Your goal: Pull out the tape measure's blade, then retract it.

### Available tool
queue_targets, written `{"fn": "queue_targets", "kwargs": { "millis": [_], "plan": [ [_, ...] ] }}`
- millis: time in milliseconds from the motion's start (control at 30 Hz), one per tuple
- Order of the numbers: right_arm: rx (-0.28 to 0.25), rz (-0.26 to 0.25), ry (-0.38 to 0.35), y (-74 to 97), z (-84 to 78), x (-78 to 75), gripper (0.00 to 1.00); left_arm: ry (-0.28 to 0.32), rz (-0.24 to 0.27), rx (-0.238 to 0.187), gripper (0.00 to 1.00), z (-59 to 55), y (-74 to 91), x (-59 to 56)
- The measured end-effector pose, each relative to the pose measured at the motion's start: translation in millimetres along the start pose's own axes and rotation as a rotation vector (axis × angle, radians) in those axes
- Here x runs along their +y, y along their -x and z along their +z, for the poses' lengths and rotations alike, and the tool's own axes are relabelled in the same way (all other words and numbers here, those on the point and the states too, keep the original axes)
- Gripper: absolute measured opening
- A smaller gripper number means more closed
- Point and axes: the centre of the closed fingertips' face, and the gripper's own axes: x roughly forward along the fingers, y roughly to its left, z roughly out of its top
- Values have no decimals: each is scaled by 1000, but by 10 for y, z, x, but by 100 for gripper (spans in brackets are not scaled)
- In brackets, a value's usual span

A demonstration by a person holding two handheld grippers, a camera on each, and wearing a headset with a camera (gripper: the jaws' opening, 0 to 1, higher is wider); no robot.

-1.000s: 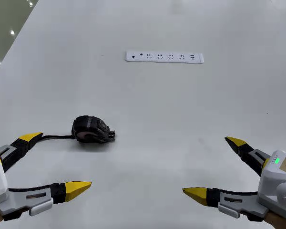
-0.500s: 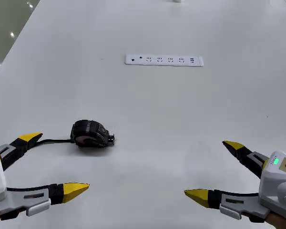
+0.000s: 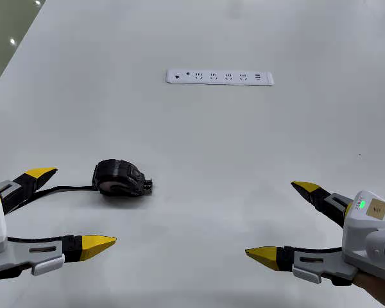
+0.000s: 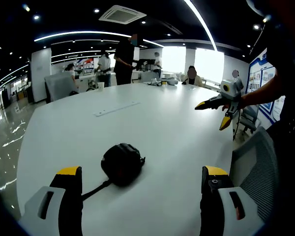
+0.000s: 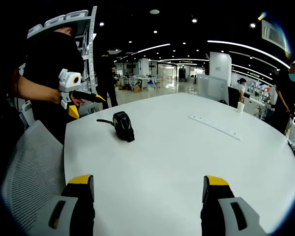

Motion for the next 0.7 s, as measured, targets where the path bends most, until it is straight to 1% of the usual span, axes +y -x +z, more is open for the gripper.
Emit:
{"fn": "queue_targets", "kwargs": {
  "millis": [333,700],
  "plan": [
    [12,23,15,-108,17,-57,93,-14,-27,23,99,-16,-95,93],
    [33,59,36,-264,10,-114,97,-55,-72,57,99,-1,-232,192]
  ]
}}
